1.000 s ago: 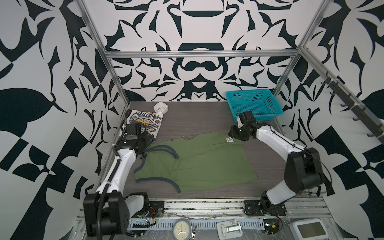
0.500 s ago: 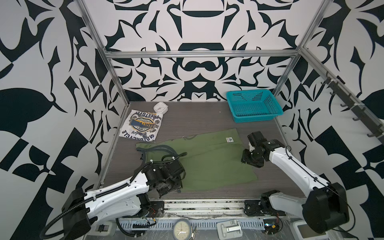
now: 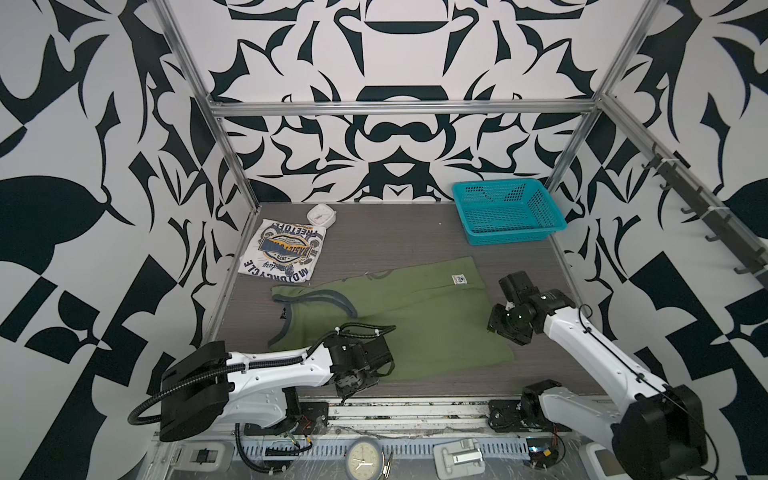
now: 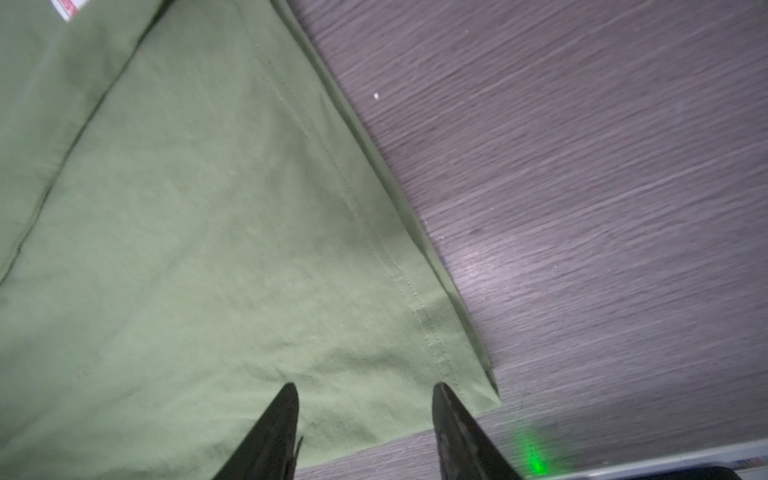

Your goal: Fold and stack the tank tops

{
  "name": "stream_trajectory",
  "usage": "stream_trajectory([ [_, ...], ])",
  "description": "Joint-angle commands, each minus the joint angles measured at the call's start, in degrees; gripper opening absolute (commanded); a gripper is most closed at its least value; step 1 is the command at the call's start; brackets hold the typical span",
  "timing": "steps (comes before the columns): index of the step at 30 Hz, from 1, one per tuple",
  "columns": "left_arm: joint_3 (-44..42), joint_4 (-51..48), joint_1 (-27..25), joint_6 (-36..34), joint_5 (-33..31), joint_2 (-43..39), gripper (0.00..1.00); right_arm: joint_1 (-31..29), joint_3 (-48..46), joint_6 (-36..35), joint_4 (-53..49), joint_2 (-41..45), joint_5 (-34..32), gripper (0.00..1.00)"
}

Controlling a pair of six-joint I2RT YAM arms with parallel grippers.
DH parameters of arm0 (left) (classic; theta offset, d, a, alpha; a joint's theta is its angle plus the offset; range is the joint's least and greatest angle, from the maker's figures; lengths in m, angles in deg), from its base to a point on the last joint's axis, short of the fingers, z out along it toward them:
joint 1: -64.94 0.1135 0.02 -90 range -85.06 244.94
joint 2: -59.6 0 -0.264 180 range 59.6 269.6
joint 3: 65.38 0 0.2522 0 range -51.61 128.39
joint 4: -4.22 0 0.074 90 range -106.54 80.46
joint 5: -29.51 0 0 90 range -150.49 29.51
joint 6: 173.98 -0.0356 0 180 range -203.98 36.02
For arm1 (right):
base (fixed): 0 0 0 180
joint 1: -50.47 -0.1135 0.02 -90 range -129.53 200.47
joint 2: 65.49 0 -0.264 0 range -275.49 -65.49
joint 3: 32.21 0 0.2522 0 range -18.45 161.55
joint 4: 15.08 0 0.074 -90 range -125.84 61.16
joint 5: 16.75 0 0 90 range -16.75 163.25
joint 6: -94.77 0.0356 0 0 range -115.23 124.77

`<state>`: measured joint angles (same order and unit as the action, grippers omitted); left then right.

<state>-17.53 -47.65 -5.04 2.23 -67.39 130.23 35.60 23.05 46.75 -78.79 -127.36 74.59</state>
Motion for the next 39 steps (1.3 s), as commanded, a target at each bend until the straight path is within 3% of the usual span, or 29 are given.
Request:
stream_trajectory([
  [1,-1.71,-0.36,1.06,0.65,-2.66,0.69,0.41,-0.25,-0.95,2.58,-0.75,1.52,-1.62,0.54],
  [6,-2.21,0.51,3.67,-2.07,-2.84,1.82,0.34,-0.3,-2.15,4.24,-0.91,2.25,-1.47,0.54],
  [15,-0.8,-0.73,8.94,-7.46,-4.33,0.86,0.12,-0.67,-3.35,8.78,-5.51,5.3,-5.61,0.51],
  [28,-0.38,-0.53,13.01,-10.91,-4.09,-0.14,0.08,-11.87,-9.88,23.3,-7.41,7.65,-4.73,0.49],
  [39,-0.86,0.82,13.16,-11.0,-2.76,-0.12,0.06,-13.68,-14.0,23.22,0.07,3.68,-3.06,0.38],
])
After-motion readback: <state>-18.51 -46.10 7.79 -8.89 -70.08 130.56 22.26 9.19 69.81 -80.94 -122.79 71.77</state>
